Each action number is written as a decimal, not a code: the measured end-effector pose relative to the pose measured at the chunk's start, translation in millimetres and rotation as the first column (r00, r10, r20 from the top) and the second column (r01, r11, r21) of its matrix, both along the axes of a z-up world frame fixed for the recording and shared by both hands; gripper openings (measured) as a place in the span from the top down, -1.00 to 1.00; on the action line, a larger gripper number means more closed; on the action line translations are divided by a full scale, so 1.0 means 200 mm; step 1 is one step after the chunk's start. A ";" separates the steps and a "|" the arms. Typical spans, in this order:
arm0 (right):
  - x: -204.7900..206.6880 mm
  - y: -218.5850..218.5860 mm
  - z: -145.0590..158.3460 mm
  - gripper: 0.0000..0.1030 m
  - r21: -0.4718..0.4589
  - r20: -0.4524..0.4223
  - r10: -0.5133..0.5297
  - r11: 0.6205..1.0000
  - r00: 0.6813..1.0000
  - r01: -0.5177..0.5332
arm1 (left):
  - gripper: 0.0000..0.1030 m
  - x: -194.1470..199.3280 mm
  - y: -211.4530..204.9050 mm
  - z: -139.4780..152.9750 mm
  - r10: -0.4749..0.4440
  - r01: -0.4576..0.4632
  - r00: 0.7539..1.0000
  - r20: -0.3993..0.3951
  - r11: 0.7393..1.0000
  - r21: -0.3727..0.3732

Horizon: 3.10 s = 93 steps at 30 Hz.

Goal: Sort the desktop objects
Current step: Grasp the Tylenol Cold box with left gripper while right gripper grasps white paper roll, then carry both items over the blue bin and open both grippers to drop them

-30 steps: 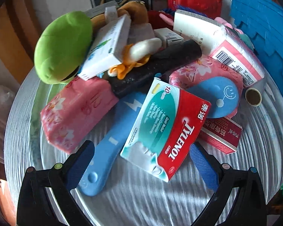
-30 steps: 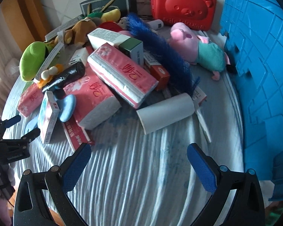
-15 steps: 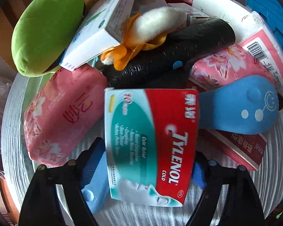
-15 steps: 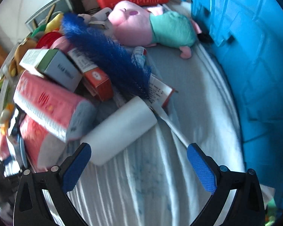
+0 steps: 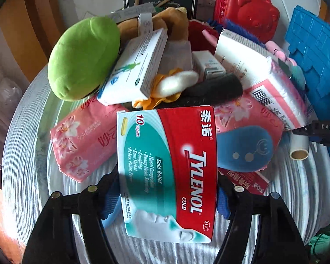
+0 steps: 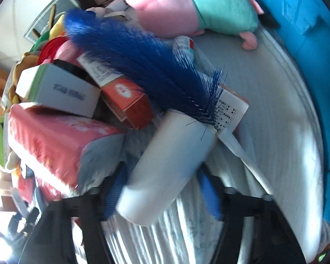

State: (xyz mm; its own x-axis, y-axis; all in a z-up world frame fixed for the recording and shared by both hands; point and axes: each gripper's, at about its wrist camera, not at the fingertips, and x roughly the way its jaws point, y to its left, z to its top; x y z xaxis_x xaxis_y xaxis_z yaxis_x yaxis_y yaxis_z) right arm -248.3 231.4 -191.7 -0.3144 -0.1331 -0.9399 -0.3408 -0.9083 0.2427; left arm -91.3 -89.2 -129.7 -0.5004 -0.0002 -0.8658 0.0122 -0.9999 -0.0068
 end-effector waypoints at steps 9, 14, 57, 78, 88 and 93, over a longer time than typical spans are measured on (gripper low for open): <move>0.17 -0.06 0.22 0.06 0.072 -0.084 0.115 0.991 0.990 -0.109 | -0.36 0.07 0.07 0.28 -0.020 0.021 0.995 -0.097 1.000 0.002; 0.28 -0.10 0.50 0.11 0.101 -0.221 0.162 0.985 0.962 -0.143 | -0.36 0.05 0.21 0.46 -0.052 0.054 0.981 -0.188 0.999 0.003; 0.57 0.66 1.87 0.12 0.359 -0.483 0.236 0.932 0.843 -0.055 | -0.36 -0.08 1.48 1.55 -0.438 0.509 0.784 -0.440 0.859 0.051; 0.19 2.29 0.94 0.12 0.253 0.020 0.017 0.967 1.000 -0.021 | -0.36 -0.72 3.17 0.76 -0.513 0.562 0.813 0.276 0.815 -0.139; 0.20 2.27 0.87 0.10 0.310 0.101 0.045 0.948 0.994 -0.074 | -0.91 -0.75 3.18 0.69 -0.507 0.559 0.806 0.307 0.822 -0.109; 0.19 2.24 0.91 -0.37 0.345 0.082 0.047 0.936 0.996 -0.073 | -0.91 -0.78 3.12 0.72 -0.512 0.555 0.809 0.289 0.827 -0.088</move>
